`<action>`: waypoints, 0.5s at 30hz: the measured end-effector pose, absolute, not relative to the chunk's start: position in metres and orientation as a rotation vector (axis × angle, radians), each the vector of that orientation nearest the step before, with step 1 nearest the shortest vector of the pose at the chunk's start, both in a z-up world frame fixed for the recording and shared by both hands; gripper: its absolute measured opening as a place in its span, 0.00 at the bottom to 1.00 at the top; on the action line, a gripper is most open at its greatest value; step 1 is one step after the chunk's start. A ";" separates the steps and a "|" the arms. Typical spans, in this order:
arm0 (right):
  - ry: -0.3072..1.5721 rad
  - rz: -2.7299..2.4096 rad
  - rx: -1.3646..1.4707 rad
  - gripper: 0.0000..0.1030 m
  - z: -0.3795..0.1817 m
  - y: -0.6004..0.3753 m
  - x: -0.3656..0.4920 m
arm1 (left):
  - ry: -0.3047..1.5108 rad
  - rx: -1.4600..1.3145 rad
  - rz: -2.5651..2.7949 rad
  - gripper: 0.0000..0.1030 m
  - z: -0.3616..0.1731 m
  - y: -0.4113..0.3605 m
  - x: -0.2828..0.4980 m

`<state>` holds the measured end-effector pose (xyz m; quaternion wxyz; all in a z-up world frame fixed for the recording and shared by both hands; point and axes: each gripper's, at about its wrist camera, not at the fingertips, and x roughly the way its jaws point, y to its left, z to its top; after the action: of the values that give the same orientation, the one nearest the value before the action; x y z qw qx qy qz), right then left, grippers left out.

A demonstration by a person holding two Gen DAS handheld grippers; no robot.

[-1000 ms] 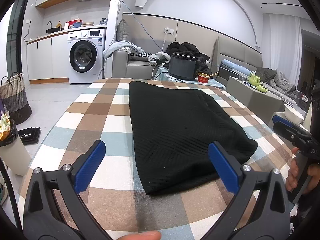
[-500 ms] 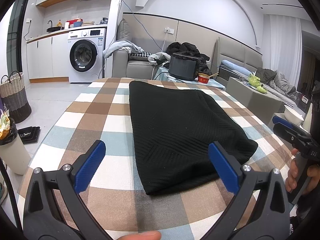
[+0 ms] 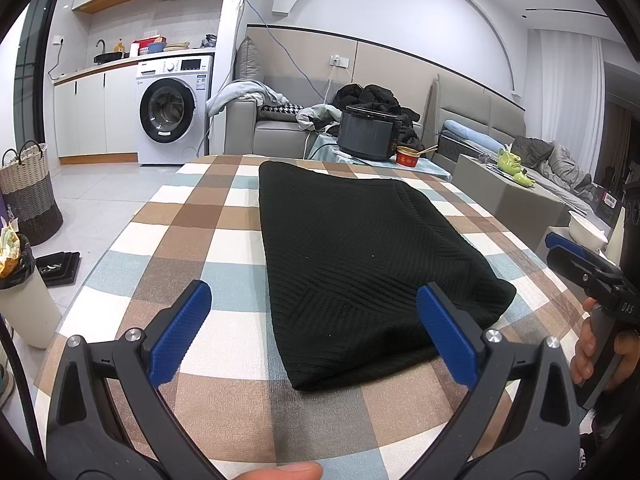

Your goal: Fold small clothes

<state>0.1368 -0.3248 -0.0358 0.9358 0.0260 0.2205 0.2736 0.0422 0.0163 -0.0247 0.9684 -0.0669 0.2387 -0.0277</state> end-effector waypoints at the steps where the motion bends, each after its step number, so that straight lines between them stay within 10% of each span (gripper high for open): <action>1: 0.450 0.559 0.053 1.00 -0.036 -0.325 0.137 | 0.483 -0.135 -0.055 0.99 -0.025 0.015 0.042; 15: 0.452 0.558 0.055 1.00 -0.036 -0.324 0.136 | 0.483 -0.137 -0.055 0.99 -0.025 0.015 0.042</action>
<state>0.1361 -0.3243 -0.0357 0.9358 0.0268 0.2210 0.2732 0.0423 0.0153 -0.0248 0.9682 -0.0678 0.2391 -0.0270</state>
